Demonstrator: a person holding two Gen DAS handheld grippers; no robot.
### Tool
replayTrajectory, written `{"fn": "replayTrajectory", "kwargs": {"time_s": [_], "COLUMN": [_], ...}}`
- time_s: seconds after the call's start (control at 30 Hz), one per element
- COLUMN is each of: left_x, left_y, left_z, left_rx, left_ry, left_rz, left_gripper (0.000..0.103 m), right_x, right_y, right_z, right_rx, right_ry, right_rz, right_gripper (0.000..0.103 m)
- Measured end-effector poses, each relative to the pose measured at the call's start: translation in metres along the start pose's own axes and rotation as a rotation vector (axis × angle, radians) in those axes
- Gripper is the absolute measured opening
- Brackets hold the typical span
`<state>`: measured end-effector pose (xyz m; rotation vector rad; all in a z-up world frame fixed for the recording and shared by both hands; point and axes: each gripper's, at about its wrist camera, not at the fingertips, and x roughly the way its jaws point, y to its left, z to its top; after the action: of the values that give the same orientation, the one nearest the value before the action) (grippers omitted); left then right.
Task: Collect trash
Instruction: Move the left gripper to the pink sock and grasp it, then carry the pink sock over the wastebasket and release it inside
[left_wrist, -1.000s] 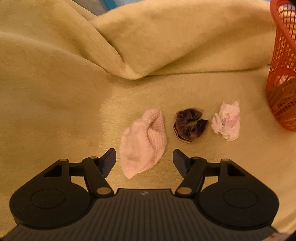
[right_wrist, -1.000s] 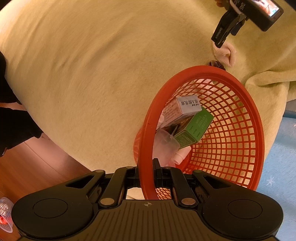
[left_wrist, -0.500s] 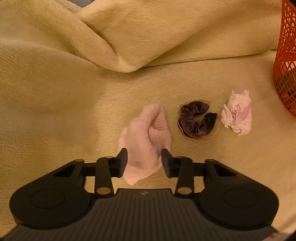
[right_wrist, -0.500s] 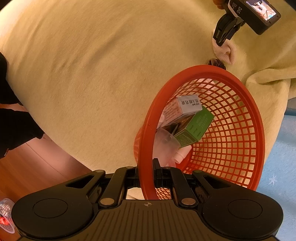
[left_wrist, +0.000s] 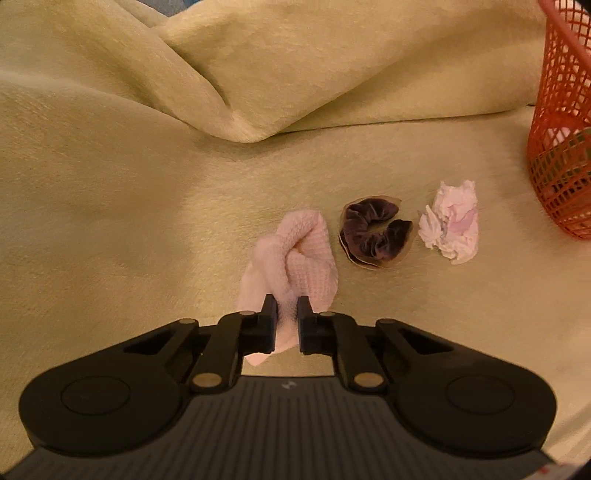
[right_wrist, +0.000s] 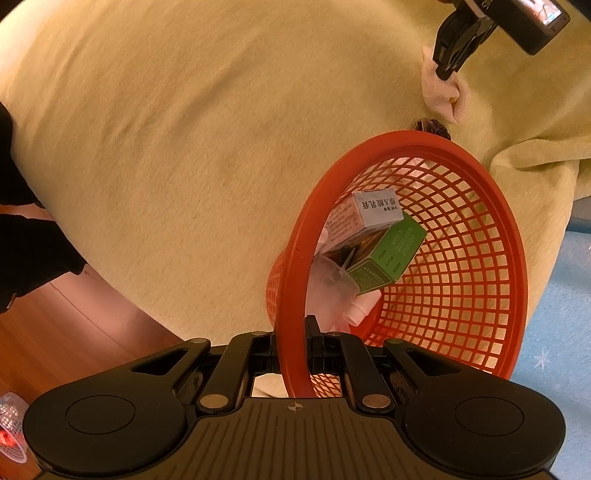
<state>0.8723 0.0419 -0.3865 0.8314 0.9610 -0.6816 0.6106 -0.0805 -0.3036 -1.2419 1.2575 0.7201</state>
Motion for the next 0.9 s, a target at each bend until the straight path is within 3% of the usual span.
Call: {"fn": "replayTrajectory", "kwargs": {"time_s": [0.67,0.9], "left_x": [-0.089,-0.131], "left_y": [-0.008,-0.015], "left_z": [-0.009,0.000], "left_rx": [-0.115,-0.116], "left_ry": [-0.069,-0.129], "left_rz": [-0.032,-0.053], "left_gripper": [0.004,0.004], "right_x": [0.003,0.004], "right_y": [0.003,0.003], "right_z": [0.002,0.002], "right_rx": [-0.004,-0.003], "right_ry": [0.011,0.013], "right_rz": [-0.016,-0.019], "right_gripper": [0.005,0.005]}}
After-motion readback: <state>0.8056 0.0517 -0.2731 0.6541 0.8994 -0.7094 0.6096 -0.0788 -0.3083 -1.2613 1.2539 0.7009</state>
